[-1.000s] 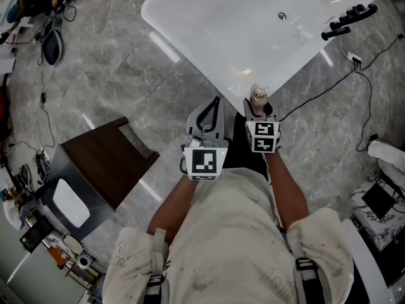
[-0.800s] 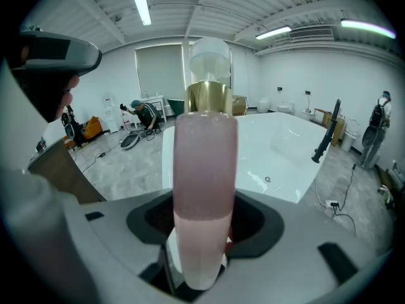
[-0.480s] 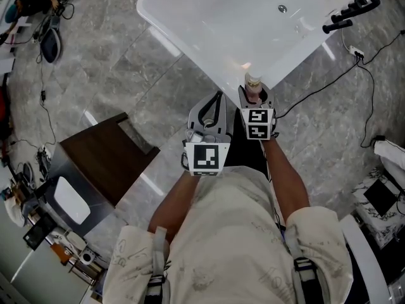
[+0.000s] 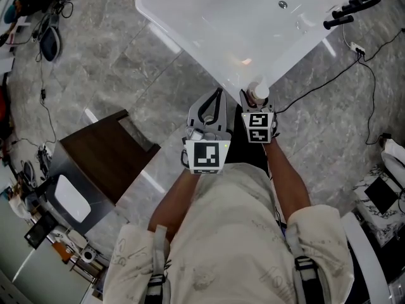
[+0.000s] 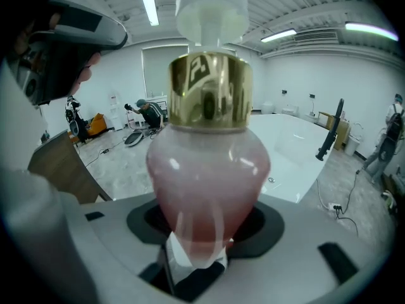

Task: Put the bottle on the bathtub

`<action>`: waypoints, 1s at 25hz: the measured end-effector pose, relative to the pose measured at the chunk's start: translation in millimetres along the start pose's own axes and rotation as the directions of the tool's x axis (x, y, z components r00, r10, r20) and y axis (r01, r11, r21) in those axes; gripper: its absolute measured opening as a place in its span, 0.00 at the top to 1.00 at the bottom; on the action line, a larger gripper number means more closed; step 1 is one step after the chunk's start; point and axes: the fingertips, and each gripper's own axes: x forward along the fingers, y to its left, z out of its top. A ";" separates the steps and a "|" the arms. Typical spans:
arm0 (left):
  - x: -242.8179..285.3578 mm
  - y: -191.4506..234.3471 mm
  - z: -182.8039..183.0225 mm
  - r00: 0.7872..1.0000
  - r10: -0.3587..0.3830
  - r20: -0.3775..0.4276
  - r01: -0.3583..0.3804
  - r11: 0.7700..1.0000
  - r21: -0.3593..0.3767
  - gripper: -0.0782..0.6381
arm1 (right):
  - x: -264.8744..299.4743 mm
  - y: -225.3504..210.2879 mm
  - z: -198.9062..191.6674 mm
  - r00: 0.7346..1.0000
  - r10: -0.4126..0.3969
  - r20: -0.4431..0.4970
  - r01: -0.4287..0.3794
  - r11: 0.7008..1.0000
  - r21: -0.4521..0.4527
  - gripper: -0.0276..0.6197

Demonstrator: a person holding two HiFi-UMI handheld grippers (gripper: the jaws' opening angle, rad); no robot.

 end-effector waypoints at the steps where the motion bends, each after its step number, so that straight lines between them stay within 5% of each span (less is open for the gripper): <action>1: -0.1 -1.2 1.1 1.000 -0.001 -0.003 0.001 1.000 -0.003 0.89 | -1.6 -0.4 -2.3 1.000 -0.003 -0.003 0.003 1.000 0.006 0.63; 25: -3.9 -3.8 -2.1 1.000 -0.015 -0.013 0.015 1.000 0.003 0.89 | -6.5 8.1 -15.9 1.000 0.003 0.003 -0.003 1.000 0.016 0.54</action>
